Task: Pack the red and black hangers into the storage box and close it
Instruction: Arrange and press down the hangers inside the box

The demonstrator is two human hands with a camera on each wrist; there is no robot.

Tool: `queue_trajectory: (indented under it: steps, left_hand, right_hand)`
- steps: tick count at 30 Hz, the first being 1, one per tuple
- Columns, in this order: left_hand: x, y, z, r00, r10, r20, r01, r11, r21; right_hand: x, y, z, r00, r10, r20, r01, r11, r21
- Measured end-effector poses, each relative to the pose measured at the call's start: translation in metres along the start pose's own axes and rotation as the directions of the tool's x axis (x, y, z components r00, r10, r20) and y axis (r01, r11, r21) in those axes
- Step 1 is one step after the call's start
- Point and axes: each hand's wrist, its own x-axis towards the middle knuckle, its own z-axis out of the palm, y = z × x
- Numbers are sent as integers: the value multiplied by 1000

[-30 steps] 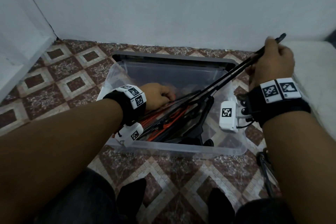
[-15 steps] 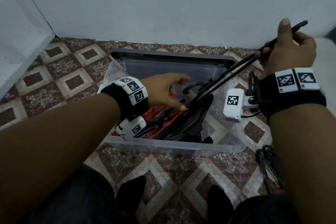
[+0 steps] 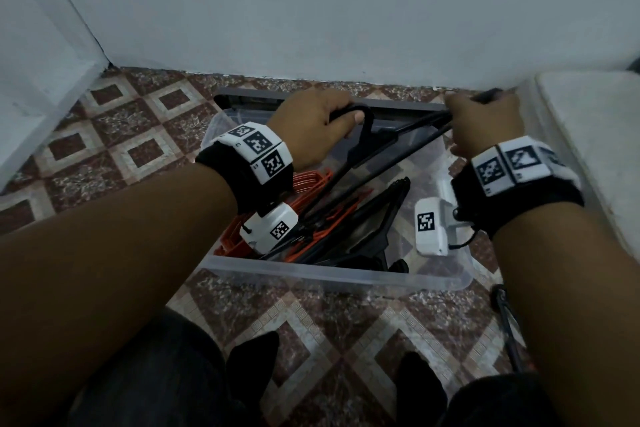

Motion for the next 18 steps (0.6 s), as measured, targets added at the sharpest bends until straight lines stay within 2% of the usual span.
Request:
queue_trajectory:
  steps: [1,2,3,4,5,6,7,9,11,12,14,15,16,18]
  left_hand:
    - [1,2,-1,1000,26,0,-26,999,35]
    - [2,4,-1,998,58,13,-59,996,60]
    - [3,6,-2,995,98,28,-100,992,72]
    - [3,8,-2,989,141,38,-144,987,73]
    - [3,10,-2,983,181,43,-184,981,65]
    - [3,10,-1,979,202,40,-204,978,49]
    - [4,10,1,979,202,24,-202,979,17]
    - [4,7,4,991,128,-25,-130,982,-136]
    - [6,-3,8,997,-61,-48,42,942,-332]
    - [8,-13,10,987,-151,-52,127,939,-320]
    - [11,-35,17,963,-270,22,271,962,-41]
    - [11,-46,23,941,-313,130,295,945,138]
    - [10,-54,32,898,-342,277,261,920,292]
    - [6,-68,59,756,-354,551,82,886,456]
  right_hand:
    - [-8,-3,3,988,-151,24,152,986,-66]
    - [-16,-6,6,943,-313,111,324,941,-97]
    - [-26,-9,10,860,-445,248,479,872,-97]
    - [-35,-12,13,761,-519,390,590,803,-84]
    - [-43,-13,16,676,-539,503,657,749,-81]
    - [-47,-14,18,621,-542,566,705,702,-100]
    - [-49,-15,18,599,-546,586,738,661,-139]
    - [-44,-15,16,630,-551,547,744,632,-220]
    - [-35,-14,10,696,-548,465,700,662,-267]
    - [-30,-12,6,720,-551,422,681,678,-278]
    - [-22,-9,1,752,-555,355,654,699,-291]
    - [-19,-8,-2,768,-553,323,637,714,-292]
    - [-17,-8,-4,783,-547,295,620,727,-295]
    - [-12,-6,-6,812,-524,258,582,756,-298]
